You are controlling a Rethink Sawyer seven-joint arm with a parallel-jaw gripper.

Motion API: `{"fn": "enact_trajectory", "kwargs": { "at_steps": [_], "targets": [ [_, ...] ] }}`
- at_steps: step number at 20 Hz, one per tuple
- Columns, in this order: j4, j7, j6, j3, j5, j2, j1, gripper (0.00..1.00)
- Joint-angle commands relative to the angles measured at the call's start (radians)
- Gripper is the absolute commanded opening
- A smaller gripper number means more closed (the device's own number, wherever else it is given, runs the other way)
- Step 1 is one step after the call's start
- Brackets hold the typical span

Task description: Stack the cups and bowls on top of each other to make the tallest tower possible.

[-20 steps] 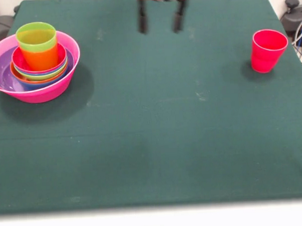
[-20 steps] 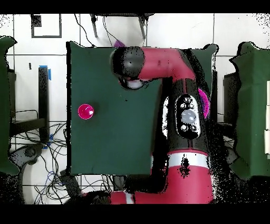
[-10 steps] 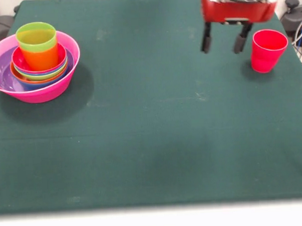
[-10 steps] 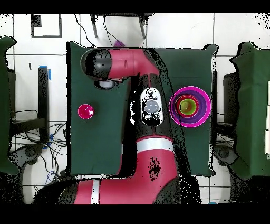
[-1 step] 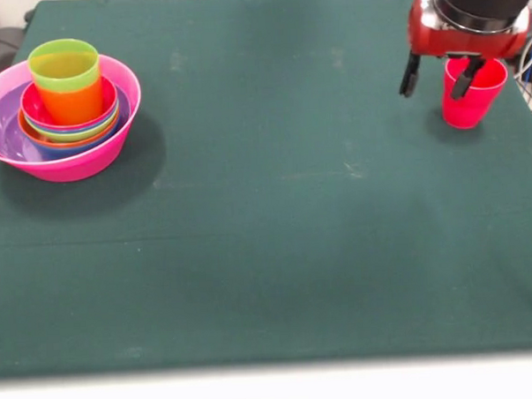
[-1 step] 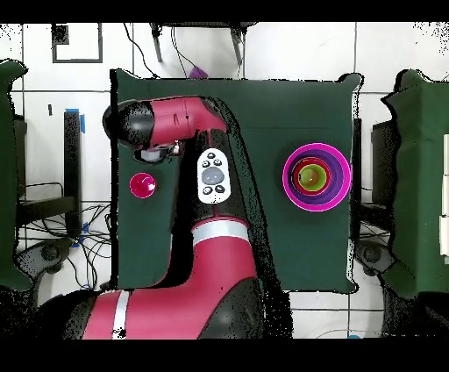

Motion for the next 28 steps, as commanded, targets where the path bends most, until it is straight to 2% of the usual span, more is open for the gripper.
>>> {"fn": "enact_trajectory", "kwargs": {
  "at_steps": [1,7,11,17,25,28],
  "targets": [
    [0.172,0.116,-0.025,0.008,0.03,-0.056,-0.008,1.0],
    [0.258,0.113,0.009,-0.001,0.063,-0.144,0.003,1.0],
    [0.34,0.089,-0.047,-0.001,0.068,-0.175,-0.011,1.0],
    [0.412,0.115,-0.219,0.022,0.067,-0.112,-0.012,1.0],
    [0.437,0.154,-0.367,0.027,0.076,-0.038,0.022,1.0],
    [0.436,0.168,-0.385,0.021,0.085,-0.022,0.041,1.0]
  ]
}}
